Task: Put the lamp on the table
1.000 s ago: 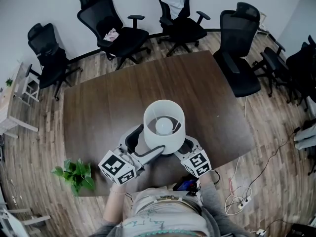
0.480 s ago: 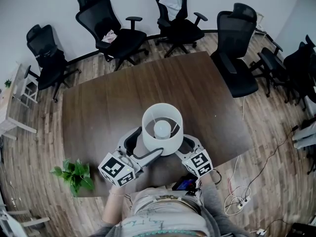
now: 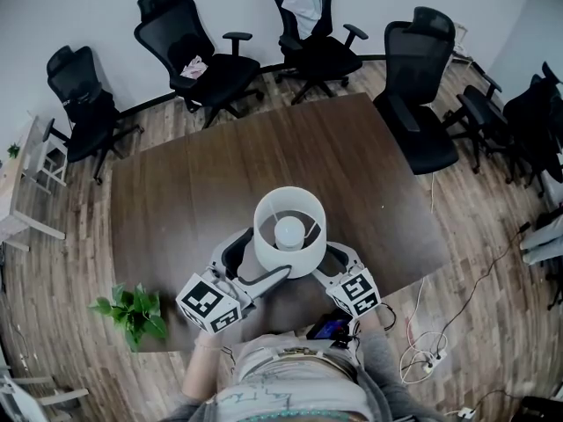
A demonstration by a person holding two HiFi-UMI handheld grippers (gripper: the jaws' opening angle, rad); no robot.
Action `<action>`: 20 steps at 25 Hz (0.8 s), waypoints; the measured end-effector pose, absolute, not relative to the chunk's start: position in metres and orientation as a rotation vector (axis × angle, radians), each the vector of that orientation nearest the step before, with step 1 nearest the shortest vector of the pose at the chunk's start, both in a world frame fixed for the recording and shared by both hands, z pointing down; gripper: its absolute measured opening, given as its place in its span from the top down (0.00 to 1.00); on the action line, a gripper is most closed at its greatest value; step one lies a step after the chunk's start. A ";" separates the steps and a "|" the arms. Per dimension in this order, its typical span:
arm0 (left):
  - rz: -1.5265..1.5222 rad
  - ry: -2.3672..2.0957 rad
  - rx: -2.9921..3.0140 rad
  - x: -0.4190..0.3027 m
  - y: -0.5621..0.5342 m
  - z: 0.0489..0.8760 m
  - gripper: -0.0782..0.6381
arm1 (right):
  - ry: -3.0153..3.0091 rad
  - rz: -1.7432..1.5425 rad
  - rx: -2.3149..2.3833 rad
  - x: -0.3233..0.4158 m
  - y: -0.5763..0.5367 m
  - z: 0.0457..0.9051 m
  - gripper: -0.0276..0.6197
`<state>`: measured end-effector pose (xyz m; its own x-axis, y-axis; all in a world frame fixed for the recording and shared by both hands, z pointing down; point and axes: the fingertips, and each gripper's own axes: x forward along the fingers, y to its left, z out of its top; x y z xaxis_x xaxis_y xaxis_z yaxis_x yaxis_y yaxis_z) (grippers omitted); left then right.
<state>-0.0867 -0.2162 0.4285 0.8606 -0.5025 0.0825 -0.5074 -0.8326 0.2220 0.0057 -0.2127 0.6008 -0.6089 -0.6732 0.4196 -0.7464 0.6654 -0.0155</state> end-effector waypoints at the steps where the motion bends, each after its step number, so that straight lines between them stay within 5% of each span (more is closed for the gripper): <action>1: 0.027 -0.769 2.802 -0.087 -0.216 0.430 0.29 | -2.501 0.266 1.116 0.006 -0.212 0.601 0.59; 20: 0.057 -0.750 2.834 -0.088 -0.200 0.434 0.29 | -2.486 0.315 1.229 0.029 -0.207 0.596 0.58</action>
<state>-0.0876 -0.2001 0.4344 0.8698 -0.4849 0.0906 -0.4931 -0.8487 0.1914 0.0293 -0.2073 0.5964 -0.5631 -0.7217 0.4025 -0.7992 0.5995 -0.0433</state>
